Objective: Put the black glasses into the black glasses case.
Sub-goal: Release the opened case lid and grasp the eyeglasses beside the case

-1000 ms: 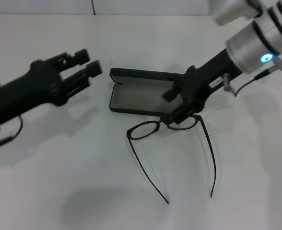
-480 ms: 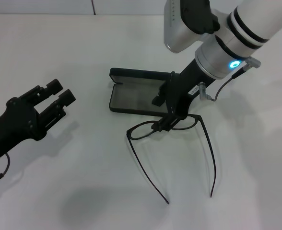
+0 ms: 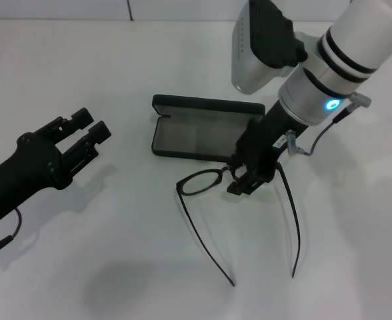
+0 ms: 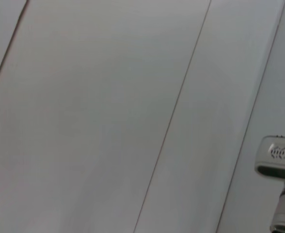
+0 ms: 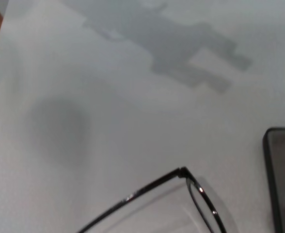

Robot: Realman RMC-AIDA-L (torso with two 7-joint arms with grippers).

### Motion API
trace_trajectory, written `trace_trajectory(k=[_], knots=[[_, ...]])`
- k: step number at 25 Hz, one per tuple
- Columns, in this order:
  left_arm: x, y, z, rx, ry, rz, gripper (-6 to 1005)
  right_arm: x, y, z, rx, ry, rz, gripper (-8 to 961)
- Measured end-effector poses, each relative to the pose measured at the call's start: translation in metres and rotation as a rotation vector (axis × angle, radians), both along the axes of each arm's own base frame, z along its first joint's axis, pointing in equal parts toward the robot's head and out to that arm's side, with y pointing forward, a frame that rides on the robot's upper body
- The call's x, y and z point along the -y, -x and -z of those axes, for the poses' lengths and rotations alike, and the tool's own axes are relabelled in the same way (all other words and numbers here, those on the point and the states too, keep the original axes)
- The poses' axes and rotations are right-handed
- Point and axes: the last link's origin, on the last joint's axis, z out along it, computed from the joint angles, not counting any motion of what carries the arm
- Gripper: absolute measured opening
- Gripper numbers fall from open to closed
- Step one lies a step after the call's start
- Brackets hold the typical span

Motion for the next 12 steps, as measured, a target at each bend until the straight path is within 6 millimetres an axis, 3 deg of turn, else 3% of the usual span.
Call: trace_trajectory(k=[9,12], knots=[[-0.0017,-0.0003,-0.0003,-0.002,-0.004,0.000,481,0.0019,-0.0019,0.0028,0.014,-0.001,-0.004,496],[-0.0004,0.0017,-0.0016,0.000,-0.012,-0.010,482,0.0011,-0.0008,0.0029,0.011,-0.006,-0.008,391]])
